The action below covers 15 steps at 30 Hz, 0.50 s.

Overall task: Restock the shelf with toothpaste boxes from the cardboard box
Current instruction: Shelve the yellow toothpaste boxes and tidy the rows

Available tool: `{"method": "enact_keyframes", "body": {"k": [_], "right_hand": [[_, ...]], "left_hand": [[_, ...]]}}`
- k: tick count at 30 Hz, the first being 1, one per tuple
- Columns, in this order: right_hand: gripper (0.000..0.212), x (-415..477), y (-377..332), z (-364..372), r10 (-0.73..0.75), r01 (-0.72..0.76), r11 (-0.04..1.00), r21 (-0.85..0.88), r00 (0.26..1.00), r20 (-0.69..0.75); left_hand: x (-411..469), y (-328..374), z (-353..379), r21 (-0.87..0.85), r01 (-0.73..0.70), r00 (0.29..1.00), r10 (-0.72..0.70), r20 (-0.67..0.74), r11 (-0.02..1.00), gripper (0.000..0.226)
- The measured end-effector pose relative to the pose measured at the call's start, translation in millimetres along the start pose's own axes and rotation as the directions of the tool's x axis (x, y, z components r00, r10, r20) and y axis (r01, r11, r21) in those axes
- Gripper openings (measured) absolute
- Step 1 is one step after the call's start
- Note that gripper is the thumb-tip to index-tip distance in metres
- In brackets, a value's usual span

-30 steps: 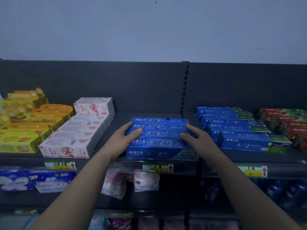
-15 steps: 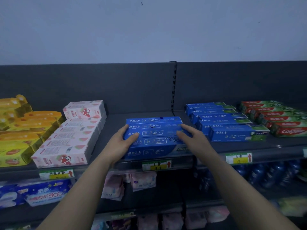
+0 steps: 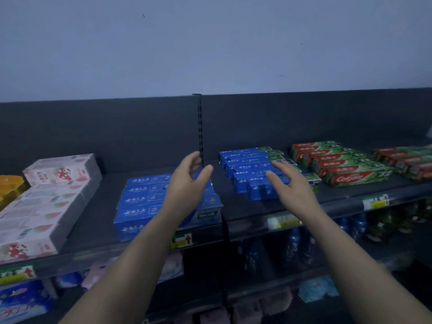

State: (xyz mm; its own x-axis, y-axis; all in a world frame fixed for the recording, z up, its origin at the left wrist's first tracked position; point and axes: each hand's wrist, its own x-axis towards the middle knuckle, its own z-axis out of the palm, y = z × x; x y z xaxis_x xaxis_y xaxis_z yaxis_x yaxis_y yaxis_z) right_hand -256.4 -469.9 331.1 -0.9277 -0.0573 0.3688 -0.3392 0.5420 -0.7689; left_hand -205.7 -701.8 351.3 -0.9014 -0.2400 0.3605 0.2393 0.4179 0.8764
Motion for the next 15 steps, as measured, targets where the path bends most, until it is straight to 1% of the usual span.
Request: {"method": "enact_keyframes", "body": {"k": [3,7,9,12,15], "right_hand": [[0.047,20.2,36.7,-33.0,0.046,-0.048,0.997,-0.059,0.999,-0.019],[0.052,44.9,82.5,-67.5,0.117,-0.115,0.990,-0.081,0.993,0.022],[0.054,53.4,98.7,-77.4,0.149,-0.146,0.988,-0.054,0.987,0.067],[0.056,62.5,112.0,-82.1,0.199,-0.201,0.980,-0.006,0.968,0.155],[0.058,68.3,112.5,-77.9,0.188,-0.208,0.976,0.063,0.953,0.237]], "left_hand": [[4.5,6.6,51.5,0.032,0.027,0.997,-0.029,0.074,0.999,0.063],[15.8,15.0,111.5,0.054,0.179,0.975,-0.184,0.126,0.982,0.077],[24.9,12.0,131.0,0.030,0.266,0.957,-0.268,0.111,0.964,0.082],[30.8,2.6,147.5,-0.008,0.380,0.924,-0.380,0.047,0.925,0.092],[28.3,-4.2,157.8,-0.042,0.428,0.904,-0.427,0.026,0.903,0.093]]}}
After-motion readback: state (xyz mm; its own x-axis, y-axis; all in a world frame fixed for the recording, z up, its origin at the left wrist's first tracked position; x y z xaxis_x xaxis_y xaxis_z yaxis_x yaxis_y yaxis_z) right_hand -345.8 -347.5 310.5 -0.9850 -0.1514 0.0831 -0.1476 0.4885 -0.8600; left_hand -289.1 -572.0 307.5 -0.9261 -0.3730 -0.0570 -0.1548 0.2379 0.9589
